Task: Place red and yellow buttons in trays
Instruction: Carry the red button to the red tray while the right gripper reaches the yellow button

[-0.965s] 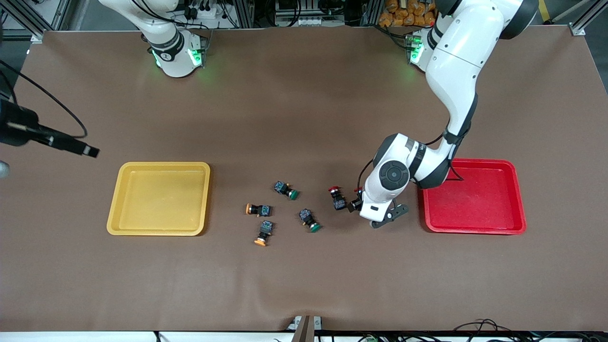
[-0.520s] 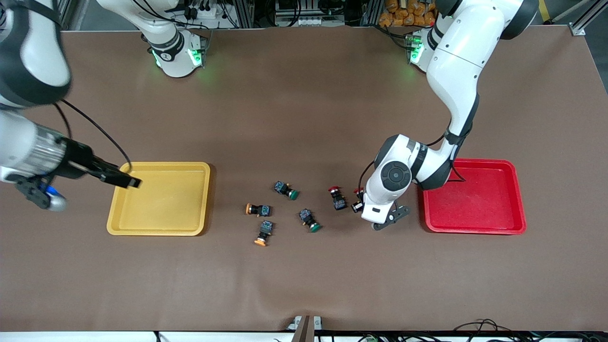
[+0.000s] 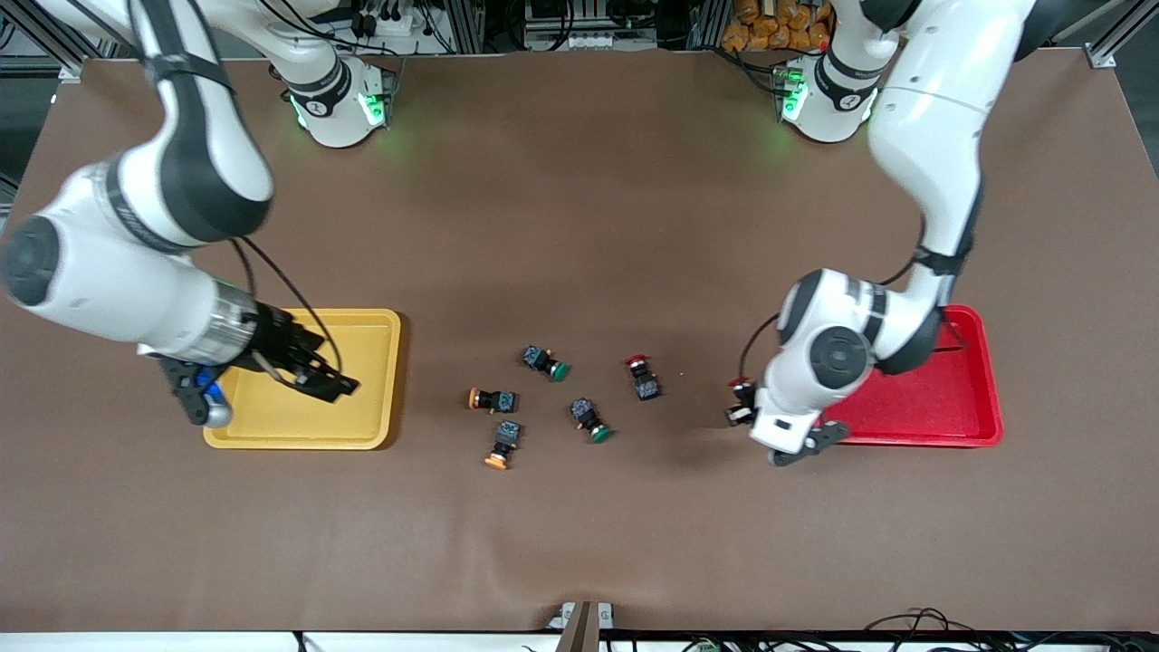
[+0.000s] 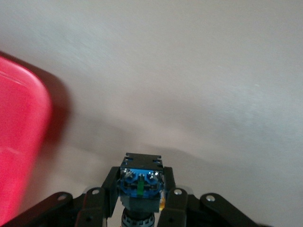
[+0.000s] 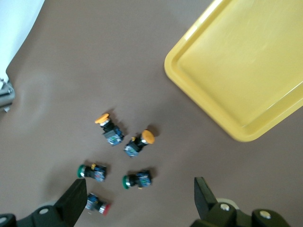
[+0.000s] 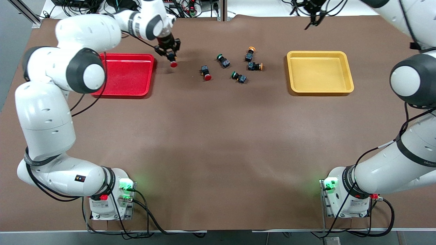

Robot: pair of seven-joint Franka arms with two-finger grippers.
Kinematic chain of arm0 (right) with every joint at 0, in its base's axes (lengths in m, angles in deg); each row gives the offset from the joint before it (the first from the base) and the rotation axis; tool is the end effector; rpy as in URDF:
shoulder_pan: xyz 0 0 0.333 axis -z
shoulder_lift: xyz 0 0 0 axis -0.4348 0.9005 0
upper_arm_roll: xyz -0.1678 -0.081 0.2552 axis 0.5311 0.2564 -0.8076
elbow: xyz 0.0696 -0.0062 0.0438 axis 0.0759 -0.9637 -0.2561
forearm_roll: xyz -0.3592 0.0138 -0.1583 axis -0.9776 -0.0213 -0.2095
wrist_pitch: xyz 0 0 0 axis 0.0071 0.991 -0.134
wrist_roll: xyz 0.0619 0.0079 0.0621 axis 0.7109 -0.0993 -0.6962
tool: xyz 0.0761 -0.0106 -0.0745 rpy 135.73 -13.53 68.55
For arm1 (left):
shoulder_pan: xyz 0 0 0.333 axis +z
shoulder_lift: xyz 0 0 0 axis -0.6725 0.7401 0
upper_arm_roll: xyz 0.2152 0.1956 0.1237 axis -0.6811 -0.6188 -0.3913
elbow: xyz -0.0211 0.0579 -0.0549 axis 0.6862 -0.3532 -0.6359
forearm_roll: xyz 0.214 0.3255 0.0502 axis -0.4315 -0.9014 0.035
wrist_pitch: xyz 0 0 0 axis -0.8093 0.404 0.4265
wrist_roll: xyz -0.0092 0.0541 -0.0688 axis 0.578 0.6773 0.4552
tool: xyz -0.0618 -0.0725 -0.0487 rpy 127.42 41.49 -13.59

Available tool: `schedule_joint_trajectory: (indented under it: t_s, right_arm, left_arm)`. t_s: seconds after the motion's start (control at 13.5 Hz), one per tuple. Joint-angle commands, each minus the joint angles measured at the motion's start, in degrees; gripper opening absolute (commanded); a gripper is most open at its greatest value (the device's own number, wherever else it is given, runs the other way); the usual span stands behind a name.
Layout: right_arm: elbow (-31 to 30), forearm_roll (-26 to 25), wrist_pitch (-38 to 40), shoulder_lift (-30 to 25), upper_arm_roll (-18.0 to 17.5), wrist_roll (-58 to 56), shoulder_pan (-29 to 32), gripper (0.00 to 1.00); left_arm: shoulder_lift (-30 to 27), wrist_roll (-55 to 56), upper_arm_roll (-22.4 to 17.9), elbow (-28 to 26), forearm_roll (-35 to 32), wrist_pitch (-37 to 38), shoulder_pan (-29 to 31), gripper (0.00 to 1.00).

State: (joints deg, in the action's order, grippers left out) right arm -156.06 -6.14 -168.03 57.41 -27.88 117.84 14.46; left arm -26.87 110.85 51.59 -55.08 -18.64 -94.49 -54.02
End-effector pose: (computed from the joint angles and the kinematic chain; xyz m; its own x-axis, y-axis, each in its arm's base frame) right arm 0.6543 0.1733 0.4573 0.6417 -0.7333 -0.2247 -0.7670 -0.6141 -0.1861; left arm 0.6699 -0.2208 0.2433 0.9406 0.3383 -0.0299 0.3387 -0.9408 0.0114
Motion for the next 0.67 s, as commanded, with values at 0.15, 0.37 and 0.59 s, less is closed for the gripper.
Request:
schedule_joint_trajectory:
  t_s: [0.15, 0.37, 0.59]
  right_arm:
    - [0.9, -2.4, -5.0, 6.1, 0.5, 11.4, -5.0, 1.00]
    - [1.0, -8.2, -8.2, 10.9, 0.4, 19.6, -8.9, 1.00]
    - [1.0, -14.9, -10.8, 15.1, 0.4, 30.0, -12.0, 1.00]
  left_arm:
    - [-3.6, -17.6, 0.5, -3.3, -1.1, 3.7, 8.1, 0.00]
    - [-4.6, -27.8, 0.4, -5.5, -1.6, 3.6, 12.8, 0.00]
    - [-5.1, -33.6, 0.6, -7.8, -6.4, 2.3, 17.1, 0.00]
